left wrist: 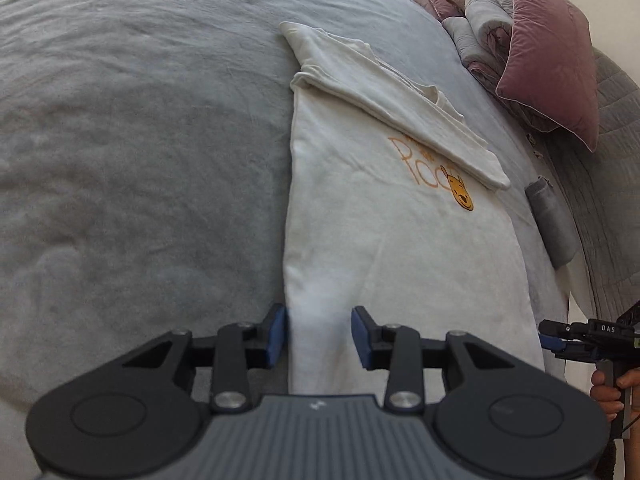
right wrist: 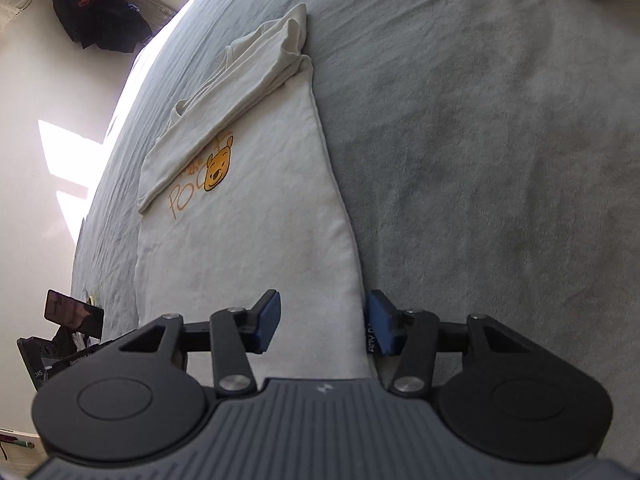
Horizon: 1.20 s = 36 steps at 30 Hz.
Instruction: Fold clothes
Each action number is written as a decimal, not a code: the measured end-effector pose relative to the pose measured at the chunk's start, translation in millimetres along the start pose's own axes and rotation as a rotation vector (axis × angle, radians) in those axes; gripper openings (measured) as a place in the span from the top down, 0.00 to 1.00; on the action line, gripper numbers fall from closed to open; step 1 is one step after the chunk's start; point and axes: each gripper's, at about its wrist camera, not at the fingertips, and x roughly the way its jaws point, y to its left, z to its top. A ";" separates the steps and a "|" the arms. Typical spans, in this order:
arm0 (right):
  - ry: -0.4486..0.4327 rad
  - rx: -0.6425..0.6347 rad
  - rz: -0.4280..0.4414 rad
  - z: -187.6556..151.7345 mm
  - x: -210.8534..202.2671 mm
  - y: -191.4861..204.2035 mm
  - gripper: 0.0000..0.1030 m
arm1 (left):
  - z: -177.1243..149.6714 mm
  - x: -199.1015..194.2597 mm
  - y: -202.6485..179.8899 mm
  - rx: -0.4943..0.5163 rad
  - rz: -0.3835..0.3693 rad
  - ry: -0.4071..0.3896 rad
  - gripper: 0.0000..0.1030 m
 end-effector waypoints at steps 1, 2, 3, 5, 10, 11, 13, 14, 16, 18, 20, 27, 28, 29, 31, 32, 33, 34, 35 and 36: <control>0.016 0.001 0.002 -6.1 -2.2 0.4 0.49 | -5.7 -2.9 3.0 -0.006 -0.018 0.017 0.64; 0.030 0.001 0.005 -11.3 -4.1 0.8 0.49 | -10.2 -5.2 6.4 -0.017 -0.034 0.030 0.64; 0.047 -0.001 0.008 -15.7 -5.9 1.1 0.49 | -14.9 -7.4 10.3 -0.035 -0.052 0.045 0.64; 0.077 -0.009 0.008 -23.1 -9.1 1.5 0.49 | -20.6 -11.0 15.5 -0.070 -0.079 0.070 0.64; 0.099 -0.009 0.011 -34.7 -12.1 -1.8 0.57 | -30.0 -15.1 17.7 -0.085 -0.107 0.123 0.64; 0.099 0.001 0.017 -35.7 -12.1 -4.0 0.58 | -31.6 -15.0 17.3 -0.080 -0.110 0.134 0.64; 0.096 0.027 0.032 -35.6 -11.2 -8.3 0.59 | -33.2 -14.7 17.1 -0.071 -0.113 0.136 0.64; 0.094 0.040 0.039 -35.7 -11.1 -9.9 0.59 | -33.8 -14.6 17.1 -0.067 -0.115 0.135 0.64; 0.093 0.050 0.047 -35.7 -11.4 -11.5 0.59 | -33.7 -14.6 16.9 -0.059 -0.116 0.136 0.64; 0.097 0.049 0.050 -35.9 -11.5 -11.3 0.60 | -34.6 -15.1 16.6 -0.045 -0.121 0.139 0.64; 0.104 0.042 0.050 -35.7 -13.4 -11.3 0.61 | -35.4 -15.6 16.0 -0.031 -0.129 0.147 0.64; 0.138 0.030 0.073 -35.6 -12.6 -12.3 0.62 | -35.4 -13.7 16.2 -0.013 -0.160 0.179 0.65; 0.146 0.029 0.078 -36.3 -12.8 -12.7 0.63 | -36.3 -13.4 14.8 -0.003 -0.164 0.191 0.65; 0.154 0.029 0.083 -37.1 -13.2 -13.2 0.63 | -37.5 -13.2 12.8 0.012 -0.166 0.199 0.65; 0.174 0.027 0.092 -40.0 -13.4 -13.6 0.64 | -39.8 -12.9 9.1 0.040 -0.165 0.208 0.66; 0.184 0.023 0.092 -41.5 -12.8 -13.3 0.67 | -40.2 -12.5 8.3 0.047 -0.166 0.211 0.66; 0.195 0.017 0.091 -43.0 -12.0 -12.9 0.70 | -40.0 -11.9 8.2 0.051 -0.168 0.214 0.66; 0.203 0.015 0.090 -44.2 -11.0 -12.6 0.75 | -39.4 -11.3 9.5 0.048 -0.170 0.219 0.68; 0.208 0.021 0.092 -45.0 -9.8 -12.2 0.79 | -38.6 -10.8 11.3 0.042 -0.173 0.224 0.73; 0.210 0.028 0.100 -45.4 -9.2 -12.2 0.81 | -38.2 -10.4 13.3 0.032 -0.175 0.232 0.77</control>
